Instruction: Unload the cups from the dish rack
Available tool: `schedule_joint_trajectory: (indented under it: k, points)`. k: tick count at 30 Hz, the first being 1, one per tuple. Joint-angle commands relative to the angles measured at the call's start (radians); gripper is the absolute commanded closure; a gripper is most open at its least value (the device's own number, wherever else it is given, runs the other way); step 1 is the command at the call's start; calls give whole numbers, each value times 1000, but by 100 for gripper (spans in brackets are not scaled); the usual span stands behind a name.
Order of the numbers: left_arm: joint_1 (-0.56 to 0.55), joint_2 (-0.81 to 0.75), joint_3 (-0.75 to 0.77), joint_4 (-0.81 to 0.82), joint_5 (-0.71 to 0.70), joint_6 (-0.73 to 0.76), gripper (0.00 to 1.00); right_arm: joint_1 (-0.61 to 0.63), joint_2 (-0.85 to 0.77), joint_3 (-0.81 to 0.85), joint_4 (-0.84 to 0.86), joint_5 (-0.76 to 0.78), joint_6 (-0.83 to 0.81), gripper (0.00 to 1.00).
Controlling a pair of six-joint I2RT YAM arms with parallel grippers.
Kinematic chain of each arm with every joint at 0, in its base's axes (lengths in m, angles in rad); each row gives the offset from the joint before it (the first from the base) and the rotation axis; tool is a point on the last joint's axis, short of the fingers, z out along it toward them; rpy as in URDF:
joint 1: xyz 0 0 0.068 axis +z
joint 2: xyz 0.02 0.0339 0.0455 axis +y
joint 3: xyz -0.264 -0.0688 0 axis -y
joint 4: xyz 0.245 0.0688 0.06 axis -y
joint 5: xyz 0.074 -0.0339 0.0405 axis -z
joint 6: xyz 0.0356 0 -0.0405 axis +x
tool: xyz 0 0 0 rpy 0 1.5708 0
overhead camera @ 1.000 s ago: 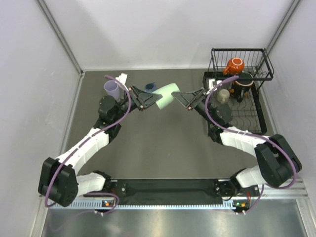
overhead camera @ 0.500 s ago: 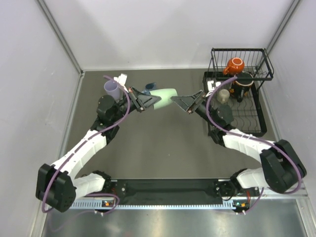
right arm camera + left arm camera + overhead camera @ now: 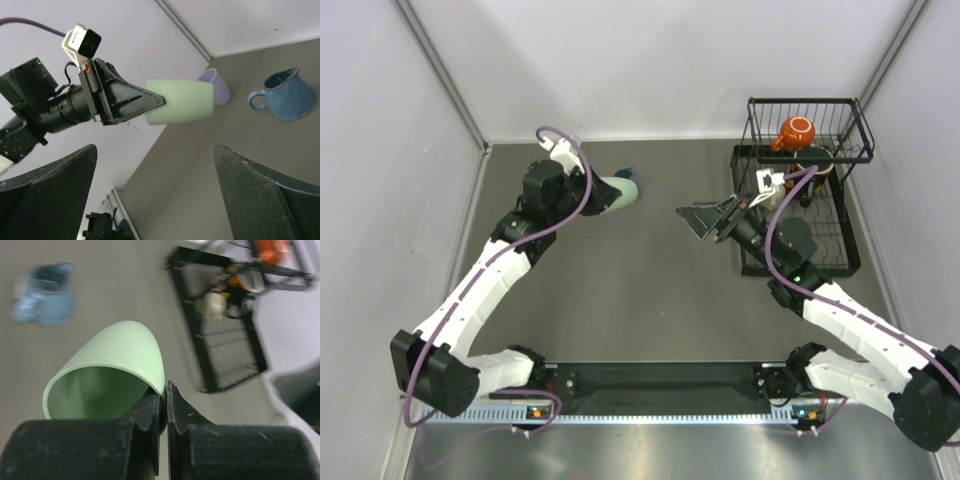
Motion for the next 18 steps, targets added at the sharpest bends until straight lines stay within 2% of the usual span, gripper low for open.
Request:
schedule_joint_trajectory:
  k: [1,5,12,15,18]
  points:
    - [43,40,85,-173,-171,145,100,21,-64,39,-113,52,-99,0]
    - [141,68,61,-173,-169,132,100,21,-128,28,-175,87,-143,0]
    - [402,171,47,-237,-174,-26,100,21,-245,11,-290,162,-229,0]
    - [477,214,49,-288,-215,-106,100,19,-297,8,-333,192,-259,0]
    - [506,246,47,-317,-280,-144,100,19,-337,5,-357,227,-277,0]
